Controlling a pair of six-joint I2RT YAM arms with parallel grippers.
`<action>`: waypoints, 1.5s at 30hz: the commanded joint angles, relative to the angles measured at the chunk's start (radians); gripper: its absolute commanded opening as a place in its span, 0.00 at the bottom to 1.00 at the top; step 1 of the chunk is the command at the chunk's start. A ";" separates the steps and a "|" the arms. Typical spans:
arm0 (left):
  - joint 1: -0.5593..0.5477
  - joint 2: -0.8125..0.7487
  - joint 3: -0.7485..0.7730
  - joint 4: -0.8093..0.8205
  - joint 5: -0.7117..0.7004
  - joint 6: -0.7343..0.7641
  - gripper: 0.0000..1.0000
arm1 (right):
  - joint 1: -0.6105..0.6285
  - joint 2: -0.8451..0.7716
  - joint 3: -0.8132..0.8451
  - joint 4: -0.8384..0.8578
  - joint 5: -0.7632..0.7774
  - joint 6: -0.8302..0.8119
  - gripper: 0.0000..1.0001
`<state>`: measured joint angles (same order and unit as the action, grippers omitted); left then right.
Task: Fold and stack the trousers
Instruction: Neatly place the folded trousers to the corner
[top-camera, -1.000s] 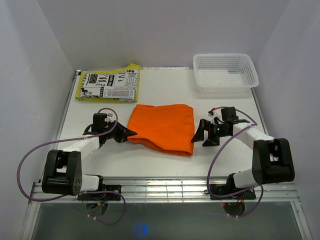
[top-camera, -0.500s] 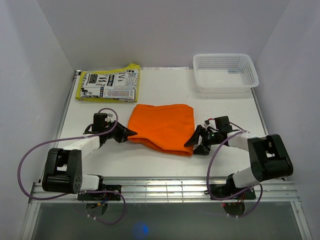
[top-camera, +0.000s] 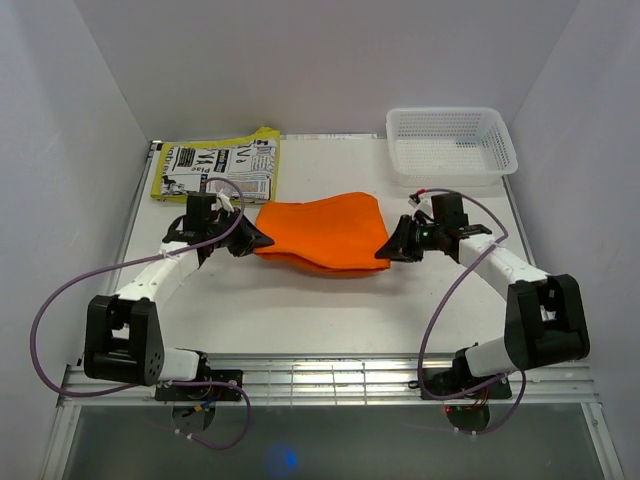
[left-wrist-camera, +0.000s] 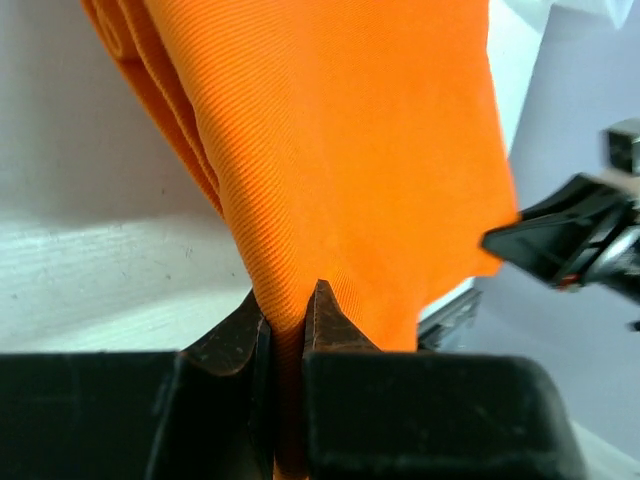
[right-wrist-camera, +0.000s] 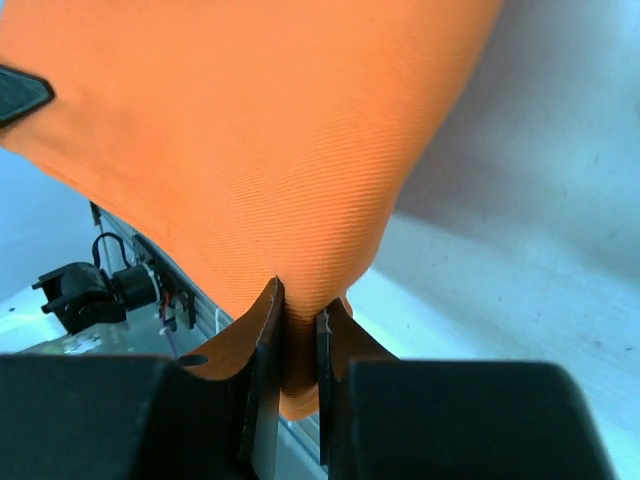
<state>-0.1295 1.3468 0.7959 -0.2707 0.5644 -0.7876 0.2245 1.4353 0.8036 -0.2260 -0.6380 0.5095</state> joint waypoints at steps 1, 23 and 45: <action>-0.030 -0.024 0.142 -0.102 -0.121 0.261 0.00 | -0.007 -0.097 0.107 -0.072 0.087 -0.118 0.08; -0.131 -0.048 0.414 -0.093 -0.465 0.746 0.00 | 0.161 -0.202 0.330 -0.053 0.365 -0.390 0.08; 0.287 0.423 0.904 0.220 -0.431 0.804 0.00 | 0.366 0.477 1.000 0.293 0.532 -0.571 0.08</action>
<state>0.0460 1.7664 1.5974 -0.2382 0.2523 -0.0307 0.5690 1.8706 1.6821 -0.0505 -0.1993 0.0303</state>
